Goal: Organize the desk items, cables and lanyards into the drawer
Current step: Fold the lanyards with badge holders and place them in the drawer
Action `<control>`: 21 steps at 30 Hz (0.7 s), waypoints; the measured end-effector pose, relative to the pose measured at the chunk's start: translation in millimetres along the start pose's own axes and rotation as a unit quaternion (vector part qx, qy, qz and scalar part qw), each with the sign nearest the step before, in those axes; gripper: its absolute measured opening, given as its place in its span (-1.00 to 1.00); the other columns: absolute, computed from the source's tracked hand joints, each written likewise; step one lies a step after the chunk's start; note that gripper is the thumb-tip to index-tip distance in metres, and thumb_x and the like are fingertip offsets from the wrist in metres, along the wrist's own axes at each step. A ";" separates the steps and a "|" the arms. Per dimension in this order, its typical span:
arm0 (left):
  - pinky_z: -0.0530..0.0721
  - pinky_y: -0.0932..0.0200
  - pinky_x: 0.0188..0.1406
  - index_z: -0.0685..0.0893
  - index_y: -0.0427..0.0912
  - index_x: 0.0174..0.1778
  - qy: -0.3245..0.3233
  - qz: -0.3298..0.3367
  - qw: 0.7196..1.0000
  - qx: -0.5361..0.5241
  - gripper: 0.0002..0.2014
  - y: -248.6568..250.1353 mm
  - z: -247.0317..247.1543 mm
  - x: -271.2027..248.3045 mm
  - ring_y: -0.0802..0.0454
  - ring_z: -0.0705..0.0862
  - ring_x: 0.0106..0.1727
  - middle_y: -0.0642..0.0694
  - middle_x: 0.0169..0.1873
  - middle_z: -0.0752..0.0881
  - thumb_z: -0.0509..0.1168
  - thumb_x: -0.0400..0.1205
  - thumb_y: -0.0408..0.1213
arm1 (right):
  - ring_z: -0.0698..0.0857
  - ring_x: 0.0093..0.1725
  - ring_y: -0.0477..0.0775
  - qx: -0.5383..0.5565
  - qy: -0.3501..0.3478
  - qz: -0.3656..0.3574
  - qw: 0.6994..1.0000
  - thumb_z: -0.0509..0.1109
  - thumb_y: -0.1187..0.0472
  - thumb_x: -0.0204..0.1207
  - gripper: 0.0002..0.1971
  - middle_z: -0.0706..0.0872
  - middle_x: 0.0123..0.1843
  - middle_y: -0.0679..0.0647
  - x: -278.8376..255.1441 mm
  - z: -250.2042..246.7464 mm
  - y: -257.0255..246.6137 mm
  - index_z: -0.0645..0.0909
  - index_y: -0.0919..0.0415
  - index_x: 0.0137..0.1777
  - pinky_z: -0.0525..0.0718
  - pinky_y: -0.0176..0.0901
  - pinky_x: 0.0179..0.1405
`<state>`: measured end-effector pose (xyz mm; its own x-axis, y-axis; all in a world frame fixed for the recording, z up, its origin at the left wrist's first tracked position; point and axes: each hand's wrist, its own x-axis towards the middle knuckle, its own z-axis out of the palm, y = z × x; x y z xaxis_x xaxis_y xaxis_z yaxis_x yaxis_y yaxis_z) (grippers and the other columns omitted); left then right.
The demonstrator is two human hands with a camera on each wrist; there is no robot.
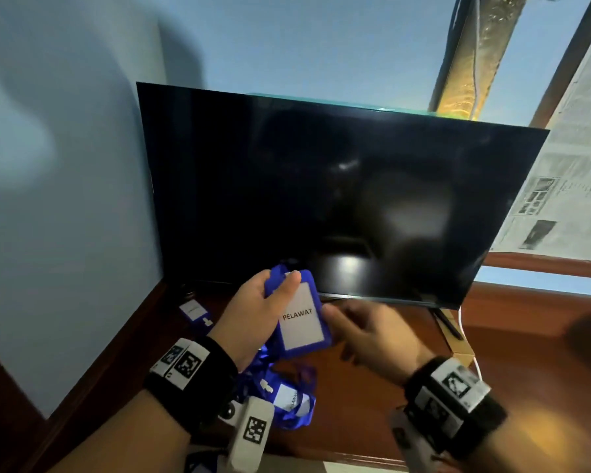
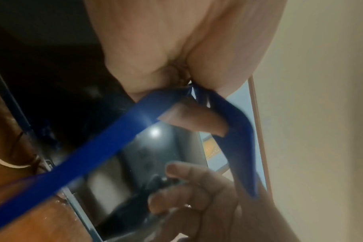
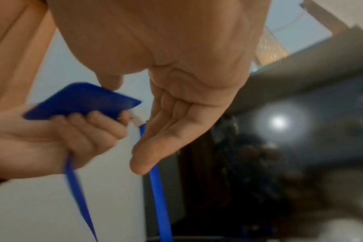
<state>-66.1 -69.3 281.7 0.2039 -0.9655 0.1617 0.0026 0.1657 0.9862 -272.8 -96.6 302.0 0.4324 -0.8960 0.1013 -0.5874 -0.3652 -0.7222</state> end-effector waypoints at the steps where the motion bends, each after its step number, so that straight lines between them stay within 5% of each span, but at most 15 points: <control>1: 0.78 -0.16 -0.18 0.59 -0.30 -0.01 -0.007 0.006 1.000 0.011 -0.45 2.0 3.2 -2.0 -0.30 0.83 -0.19 -0.37 -0.22 0.77 0.36 0.61 0.23 | 0.84 -0.34 0.04 0.060 -0.024 0.003 0.998 0.31 -0.42 0.53 -0.50 0.86 -0.22 0.02 -5.7 11.7 -5.1 0.72 0.04 -0.04 0.84 0.03 -0.30; 4: 0.73 -0.12 -0.35 0.57 -0.19 -0.09 -0.015 0.012 0.997 0.072 -0.42 2.4 3.9 -4.6 -0.09 0.72 -0.40 -0.18 -0.39 0.70 0.26 0.59 0.36 | 0.87 -0.21 0.18 0.183 -0.027 -0.005 0.983 0.47 -0.03 0.65 -0.71 0.87 -0.10 0.15 -10.2 29.4 -6.4 0.68 0.21 0.12 0.84 0.02 -0.33; 7: 0.45 0.00 -0.48 0.52 -0.04 -0.23 0.002 0.020 0.992 0.125 -0.39 -6.8 -14.9 -1.8 0.07 0.44 -0.51 -0.03 -0.48 0.48 0.18 0.58 0.51 | 0.84 -0.18 0.39 0.221 0.057 -0.010 0.974 0.53 0.03 0.62 -0.68 0.85 -0.11 0.27 -5.9 21.6 7.1 0.63 0.30 0.07 0.82 0.35 -0.31; 12: 0.56 0.07 -0.24 0.58 -0.13 -0.29 0.062 0.026 0.960 0.271 -0.56 -24.5 -72.9 0.6 0.19 0.58 -0.42 0.00 -0.43 0.65 0.32 0.72 0.15 | 0.69 -0.41 0.28 0.162 0.165 -0.060 0.971 0.51 -0.03 0.63 -0.74 0.75 -0.31 0.30 -12.6 -24.4 22.5 0.65 0.17 0.01 0.70 0.28 -0.38; 14: 0.51 0.13 -0.25 0.59 -0.08 -0.28 0.084 0.020 0.933 0.349 -0.60 -31.3 -93.2 -0.9 0.23 0.64 -0.31 0.02 -0.37 0.69 0.32 0.73 0.14 | 0.73 -0.43 0.33 0.156 0.166 -0.079 0.971 0.48 -0.04 0.65 -0.78 0.73 -0.36 0.22 -19.4 -38.3 18.4 0.68 0.10 0.09 0.76 0.27 -0.38; 18: 0.63 -0.04 0.09 0.68 0.07 -0.07 0.088 -0.039 0.868 0.488 -0.70 -46.5 -109.5 2.9 -0.12 0.70 0.16 0.01 -0.05 0.70 0.28 0.71 0.22 | 0.76 -0.51 0.18 0.137 0.151 -0.084 0.975 0.51 0.02 0.61 -0.78 0.77 -0.38 0.11 -26.1 -42.3 -2.4 0.68 0.13 0.12 0.76 0.08 -0.47; 19: 0.62 -0.08 0.28 0.71 0.17 0.11 0.059 -0.024 0.879 0.472 -0.73 -45.6 -106.5 2.6 -0.12 0.64 0.32 -0.01 0.12 0.69 0.34 0.66 0.23 | 0.76 -0.51 0.14 0.135 0.140 -0.089 0.977 0.52 0.02 0.60 -0.78 0.80 -0.33 0.09 -26.7 -40.4 -10.1 0.68 0.13 0.11 0.74 0.04 -0.50; 21: 0.44 -0.03 0.60 0.56 0.44 0.46 -0.077 0.018 0.937 0.341 -0.41 -33.6 -88.2 -3.8 0.08 0.47 0.57 0.13 0.49 0.55 0.48 0.48 0.19 | 0.76 -0.51 0.12 0.140 0.106 -0.109 0.978 0.53 0.04 0.60 -0.79 0.84 -0.24 0.10 -27.4 -35.9 -26.4 0.69 0.12 0.12 0.72 0.02 -0.55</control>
<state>19.3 -53.5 244.7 0.0477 -0.9881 0.1460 -0.6387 0.0822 0.7651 -293.6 -71.5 342.9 0.3568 -0.8481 0.3917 -0.2751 -0.4961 -0.8235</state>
